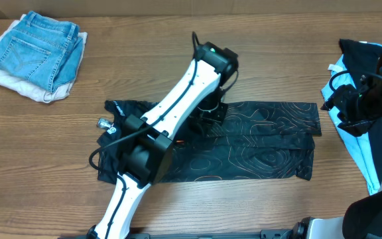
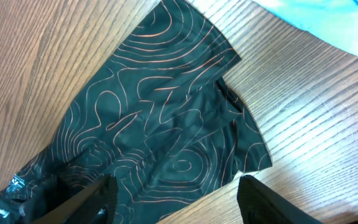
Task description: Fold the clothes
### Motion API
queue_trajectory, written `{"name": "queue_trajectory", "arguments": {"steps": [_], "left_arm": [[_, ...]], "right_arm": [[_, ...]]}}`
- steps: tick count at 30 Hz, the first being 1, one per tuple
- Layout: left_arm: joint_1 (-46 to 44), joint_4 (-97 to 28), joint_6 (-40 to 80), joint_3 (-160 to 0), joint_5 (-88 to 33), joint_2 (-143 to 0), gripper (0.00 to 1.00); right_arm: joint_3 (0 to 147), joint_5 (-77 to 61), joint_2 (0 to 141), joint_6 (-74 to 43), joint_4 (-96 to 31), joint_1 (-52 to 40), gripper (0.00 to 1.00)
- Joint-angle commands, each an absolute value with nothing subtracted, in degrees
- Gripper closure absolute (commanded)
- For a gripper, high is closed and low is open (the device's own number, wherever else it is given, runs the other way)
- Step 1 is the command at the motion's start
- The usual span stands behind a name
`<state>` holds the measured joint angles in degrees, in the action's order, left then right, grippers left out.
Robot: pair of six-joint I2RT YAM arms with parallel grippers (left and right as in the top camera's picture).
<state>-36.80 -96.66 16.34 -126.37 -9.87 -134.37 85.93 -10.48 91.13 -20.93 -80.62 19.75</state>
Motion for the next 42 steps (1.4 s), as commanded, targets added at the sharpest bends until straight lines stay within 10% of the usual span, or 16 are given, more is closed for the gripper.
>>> {"name": "queue_trajectory", "arguments": {"steps": [1, 4, 9, 42], "left_arm": [[-37.2, -96.9, 17.4, -125.7, -10.6, -132.2, 0.92], [-37.3, -96.9, 17.3, -125.6, -10.5, -132.2, 0.66], [-36.1, -96.9, 17.3, -125.6, -10.6, -132.2, 0.52], [-19.9, -91.1, -0.4, -116.0, -5.5, -133.4, 0.39]], "right_arm": [[87.1, -10.0, 90.0, -20.8, -80.6, 19.9, 0.33], [87.1, -10.0, 90.0, -20.8, -80.5, 19.9, 0.32], [87.1, -10.2, 90.0, -20.8, -80.2, 19.9, 0.30], [86.1, -15.6, 90.1, -17.1, -80.7, 19.8, 0.29]]}}
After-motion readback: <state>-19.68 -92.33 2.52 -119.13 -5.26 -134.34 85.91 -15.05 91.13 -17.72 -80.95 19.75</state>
